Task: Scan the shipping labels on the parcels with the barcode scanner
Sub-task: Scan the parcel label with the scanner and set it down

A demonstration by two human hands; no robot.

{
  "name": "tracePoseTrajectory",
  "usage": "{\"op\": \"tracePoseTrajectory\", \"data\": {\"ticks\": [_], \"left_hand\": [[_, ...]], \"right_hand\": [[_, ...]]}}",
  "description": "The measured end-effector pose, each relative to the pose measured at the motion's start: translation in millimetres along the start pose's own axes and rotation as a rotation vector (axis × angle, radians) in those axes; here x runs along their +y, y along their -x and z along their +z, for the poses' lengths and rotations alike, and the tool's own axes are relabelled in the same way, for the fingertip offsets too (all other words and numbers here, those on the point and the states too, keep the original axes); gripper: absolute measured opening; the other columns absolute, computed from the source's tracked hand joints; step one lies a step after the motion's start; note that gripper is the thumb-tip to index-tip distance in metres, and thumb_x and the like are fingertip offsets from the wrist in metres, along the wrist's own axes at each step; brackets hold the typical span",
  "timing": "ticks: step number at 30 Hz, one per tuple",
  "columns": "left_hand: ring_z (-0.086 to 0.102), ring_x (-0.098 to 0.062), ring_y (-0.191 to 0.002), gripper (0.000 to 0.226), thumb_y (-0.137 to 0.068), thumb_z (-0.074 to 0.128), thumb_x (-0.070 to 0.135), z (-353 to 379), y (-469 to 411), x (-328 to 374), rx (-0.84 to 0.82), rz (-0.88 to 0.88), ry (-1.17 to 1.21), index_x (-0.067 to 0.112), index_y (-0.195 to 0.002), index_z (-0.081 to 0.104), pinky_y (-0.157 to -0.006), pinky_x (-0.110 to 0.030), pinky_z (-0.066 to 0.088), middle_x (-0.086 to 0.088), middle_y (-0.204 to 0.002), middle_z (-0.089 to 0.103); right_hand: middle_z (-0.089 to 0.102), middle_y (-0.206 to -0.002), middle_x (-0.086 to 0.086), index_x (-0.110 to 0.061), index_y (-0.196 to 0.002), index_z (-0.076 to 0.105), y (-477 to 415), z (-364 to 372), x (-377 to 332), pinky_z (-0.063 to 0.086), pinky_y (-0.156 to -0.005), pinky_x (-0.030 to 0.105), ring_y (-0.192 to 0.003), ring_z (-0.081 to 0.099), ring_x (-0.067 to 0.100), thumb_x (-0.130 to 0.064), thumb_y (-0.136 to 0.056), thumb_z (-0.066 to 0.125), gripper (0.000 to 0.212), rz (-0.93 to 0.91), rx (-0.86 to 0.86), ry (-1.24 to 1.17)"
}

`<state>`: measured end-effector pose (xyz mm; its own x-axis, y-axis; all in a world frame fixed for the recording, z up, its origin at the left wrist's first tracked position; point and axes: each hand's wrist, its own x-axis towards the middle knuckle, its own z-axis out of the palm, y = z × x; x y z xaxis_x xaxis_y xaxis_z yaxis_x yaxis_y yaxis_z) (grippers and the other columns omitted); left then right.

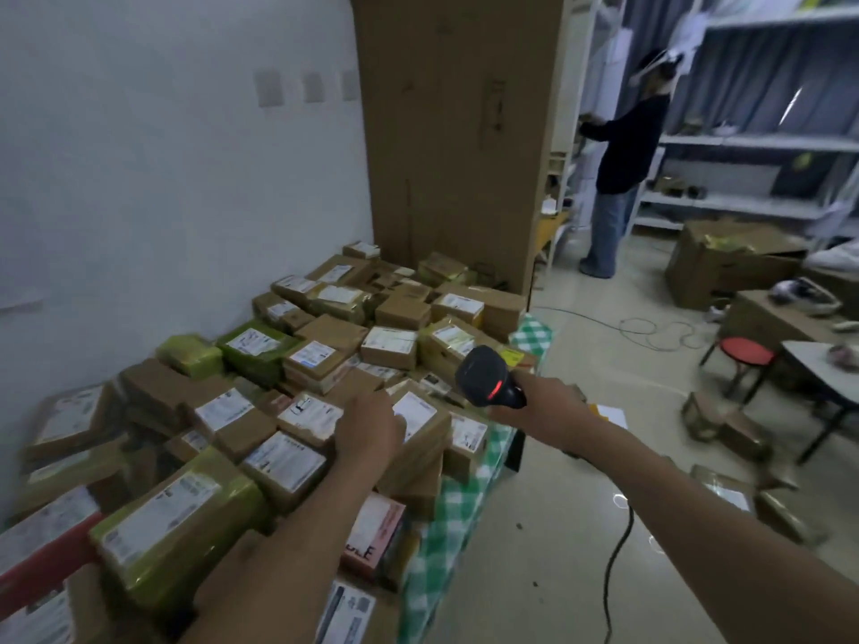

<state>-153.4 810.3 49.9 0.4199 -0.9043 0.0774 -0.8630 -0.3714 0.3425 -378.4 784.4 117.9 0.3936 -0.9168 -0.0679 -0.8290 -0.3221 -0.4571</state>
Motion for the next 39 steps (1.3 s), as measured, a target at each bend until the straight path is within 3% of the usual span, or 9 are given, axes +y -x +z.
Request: {"op": "tracePoseTrajectory", "data": {"ticks": [5, 12, 14, 19, 24, 30, 33, 36, 39], "left_hand": [[0.057, -0.021, -0.114, 0.026, -0.098, 0.055, 0.025, 27.7, -67.9, 50.1, -0.021, 0.08, 0.009, 0.018, -0.122, 0.061, -0.087, -0.03, 0.046, -0.005, -0.128, 0.059], [0.052, -0.021, -0.109, 0.024, -0.098, 0.051, 0.027, 43.9, -191.8, 123.4, 0.049, 0.102, -0.018, 0.018, -0.119, 0.059, -0.08, -0.029, 0.042, -0.005, -0.124, 0.054], [0.053, -0.019, -0.107, 0.023, -0.098, 0.051, 0.027, 48.9, -221.8, 140.2, 0.079, 0.094, -0.033, 0.018, -0.118, 0.06, -0.075, -0.027, 0.042, -0.003, -0.122, 0.057], [0.053, -0.02, -0.115, 0.034, -0.097, 0.055, 0.028, 73.5, -278.7, 173.8, 0.021, 0.063, -0.069, 0.018, -0.13, 0.055, -0.091, -0.033, 0.05, -0.004, -0.13, 0.055], [0.052, -0.02, -0.118, 0.039, -0.098, 0.052, 0.033, 107.3, -333.8, 210.5, -0.006, -0.01, -0.08, 0.022, -0.135, 0.051, -0.092, -0.034, 0.05, -0.004, -0.134, 0.05], [0.034, -0.025, -0.141, 0.045, -0.102, 0.045, 0.036, 153.0, -407.9, 268.9, -0.021, -0.099, -0.148, 0.016, -0.141, 0.046, -0.101, -0.035, 0.046, -0.007, -0.151, 0.039], [0.042, -0.027, -0.134, 0.042, -0.102, 0.044, 0.037, 176.0, -437.9, 301.0, -0.087, -0.148, -0.13, 0.015, -0.138, 0.047, -0.097, -0.035, 0.047, -0.008, -0.145, 0.044], [0.044, -0.025, -0.129, 0.042, -0.102, 0.045, 0.033, 198.7, -464.7, 327.5, -0.107, -0.164, -0.074, 0.017, -0.141, 0.045, -0.099, -0.036, 0.045, -0.006, -0.146, 0.042], [0.04, -0.022, -0.133, 0.044, -0.103, 0.044, 0.033, 221.7, -490.7, 346.1, -0.142, -0.141, 0.006, 0.018, -0.144, 0.043, -0.105, -0.035, 0.041, -0.004, -0.152, 0.035]], "right_hand": [[0.059, -0.093, 0.0, -0.021, -0.114, 0.052, -81.4, -20.0, 60.7, 0.042, -0.069, 0.029, -0.08, 0.056, 0.019, -0.052, -0.088, 0.062, 0.041, 0.09, 0.083, -0.019], [0.065, -0.1, 0.001, -0.025, -0.111, 0.05, -223.6, -67.6, 133.6, 0.052, -0.073, 0.034, -0.085, 0.061, 0.02, -0.059, -0.085, 0.059, 0.044, 0.101, 0.077, 0.178], [0.064, -0.096, 0.002, -0.023, -0.11, 0.05, -257.3, -80.6, 151.1, 0.052, -0.072, 0.033, -0.082, 0.06, 0.02, -0.057, -0.085, 0.061, 0.043, 0.113, 0.085, 0.157], [0.058, -0.09, 0.004, -0.016, -0.107, 0.041, -328.0, -104.3, 193.1, 0.046, -0.065, 0.032, -0.078, 0.058, 0.022, -0.04, -0.085, 0.067, 0.042, 0.113, 0.04, 0.052], [0.053, -0.095, 0.004, -0.018, -0.107, 0.037, -409.0, -122.7, 241.4, 0.037, -0.053, 0.021, -0.077, 0.053, 0.018, -0.024, -0.083, 0.068, 0.04, 0.072, -0.05, -0.032], [0.058, -0.098, 0.005, -0.015, -0.117, 0.046, -510.9, -141.1, 306.2, 0.04, -0.056, 0.022, -0.08, 0.058, 0.02, -0.023, -0.087, 0.066, 0.037, -0.05, -0.148, -0.066], [0.061, -0.097, 0.004, -0.019, -0.116, 0.047, -552.9, -153.4, 337.2, 0.047, -0.063, 0.024, -0.084, 0.063, 0.021, -0.023, -0.089, 0.063, 0.032, -0.078, -0.18, -0.11], [0.061, -0.097, 0.004, -0.023, -0.106, 0.045, -593.3, -163.8, 360.3, 0.045, -0.061, 0.022, -0.084, 0.06, 0.02, -0.024, -0.093, 0.06, 0.02, -0.114, -0.204, -0.125], [0.065, -0.093, 0.012, -0.012, -0.098, 0.056, -634.2, -161.7, 377.7, 0.043, -0.065, 0.03, -0.083, 0.062, 0.026, -0.019, -0.092, 0.062, 0.011, -0.12, -0.2, -0.175]]}}
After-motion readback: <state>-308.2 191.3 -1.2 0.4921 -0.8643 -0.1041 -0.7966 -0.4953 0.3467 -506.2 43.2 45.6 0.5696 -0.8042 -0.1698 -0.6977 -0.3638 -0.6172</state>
